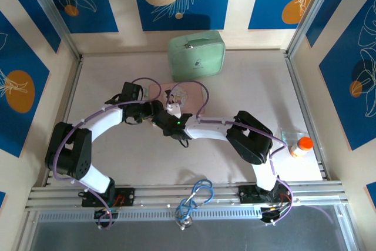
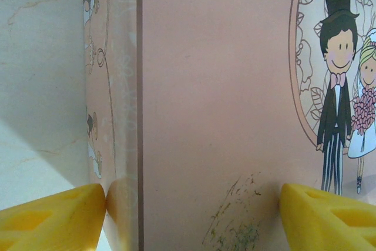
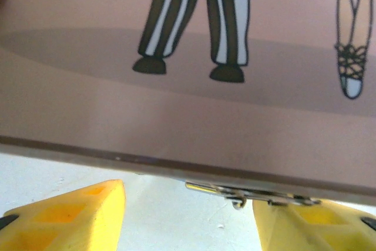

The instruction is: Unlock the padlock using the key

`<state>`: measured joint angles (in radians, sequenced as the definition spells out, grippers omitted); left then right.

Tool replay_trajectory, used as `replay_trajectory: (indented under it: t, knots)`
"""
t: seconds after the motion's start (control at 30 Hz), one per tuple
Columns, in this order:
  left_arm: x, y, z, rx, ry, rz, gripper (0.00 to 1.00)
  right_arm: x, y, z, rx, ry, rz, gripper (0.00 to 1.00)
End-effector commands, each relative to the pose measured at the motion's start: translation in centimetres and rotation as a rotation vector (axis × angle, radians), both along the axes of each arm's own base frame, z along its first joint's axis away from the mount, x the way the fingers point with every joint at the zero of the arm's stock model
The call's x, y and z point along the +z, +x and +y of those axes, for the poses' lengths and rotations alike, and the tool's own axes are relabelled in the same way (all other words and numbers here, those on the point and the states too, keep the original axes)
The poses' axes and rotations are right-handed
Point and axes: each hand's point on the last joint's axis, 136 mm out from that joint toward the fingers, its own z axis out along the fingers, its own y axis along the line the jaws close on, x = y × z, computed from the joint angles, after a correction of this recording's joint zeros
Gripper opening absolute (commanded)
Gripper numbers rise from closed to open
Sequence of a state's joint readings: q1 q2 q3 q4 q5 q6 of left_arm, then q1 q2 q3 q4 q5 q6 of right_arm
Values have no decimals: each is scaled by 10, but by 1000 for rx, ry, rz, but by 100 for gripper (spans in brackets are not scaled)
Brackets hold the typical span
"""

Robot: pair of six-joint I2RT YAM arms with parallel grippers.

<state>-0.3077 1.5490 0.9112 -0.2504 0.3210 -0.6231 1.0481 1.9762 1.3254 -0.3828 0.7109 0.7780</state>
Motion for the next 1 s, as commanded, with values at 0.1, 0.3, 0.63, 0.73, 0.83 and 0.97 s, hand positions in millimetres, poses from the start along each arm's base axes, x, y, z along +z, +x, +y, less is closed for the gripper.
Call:
replay_trajectory:
  t: [0.1,0.3,0.63,0.73,0.83,0.97]
  knots:
    - [1,-4,3,-1,-9,12,76,-6,2,-3,-16,-30,-12,57]
    - [2,-3,3,-4,-8,10,76,-13,4,-11,-58,-64,8,52]
    - [0,-4,2,-12,-8,16,75,-15,7,-5,-45,-64,3,51]
    - [0,-5,2,-14,-7,18,75,-14,10,-6,-52,-62,-3,51]
    - [0,-5,2,-16,-8,18,75,-14,10,-6,-60,-61,-1,51]
    - [0,-6,2,-19,-6,19,74,-13,10,-8,-68,-52,-5,49]
